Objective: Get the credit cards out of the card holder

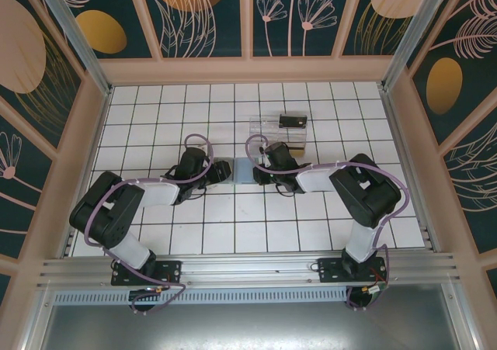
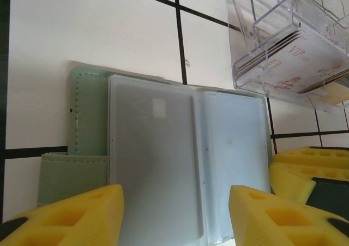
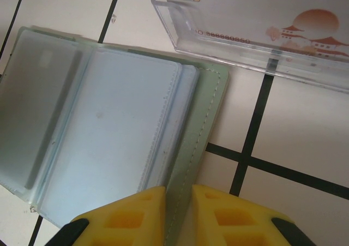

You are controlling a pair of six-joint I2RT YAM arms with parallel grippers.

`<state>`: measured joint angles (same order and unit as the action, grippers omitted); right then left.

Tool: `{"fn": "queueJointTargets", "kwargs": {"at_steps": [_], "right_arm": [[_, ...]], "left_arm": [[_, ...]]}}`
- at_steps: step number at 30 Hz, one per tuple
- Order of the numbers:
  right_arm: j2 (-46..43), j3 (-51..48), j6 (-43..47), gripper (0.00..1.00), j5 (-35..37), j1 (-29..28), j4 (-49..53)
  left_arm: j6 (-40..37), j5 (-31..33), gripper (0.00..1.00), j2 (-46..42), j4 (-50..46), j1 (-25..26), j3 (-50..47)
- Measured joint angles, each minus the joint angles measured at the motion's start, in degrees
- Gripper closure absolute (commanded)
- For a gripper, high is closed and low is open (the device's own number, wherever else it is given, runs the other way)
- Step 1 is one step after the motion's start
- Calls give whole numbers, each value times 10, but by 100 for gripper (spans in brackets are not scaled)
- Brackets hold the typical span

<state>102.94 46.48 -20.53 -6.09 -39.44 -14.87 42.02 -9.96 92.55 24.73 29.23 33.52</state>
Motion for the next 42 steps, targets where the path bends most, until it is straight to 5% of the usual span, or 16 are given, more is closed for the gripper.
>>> {"fn": "queueJointTargets", "kwargs": {"at_steps": [24, 42], "right_arm": [[2, 0, 0, 78, 0, 0, -2], [3, 1, -7, 78, 0, 0, -2]], "left_arm": [[0, 19, 46, 3, -14, 0, 3], [0, -26, 44, 14, 2, 0, 3]]}}
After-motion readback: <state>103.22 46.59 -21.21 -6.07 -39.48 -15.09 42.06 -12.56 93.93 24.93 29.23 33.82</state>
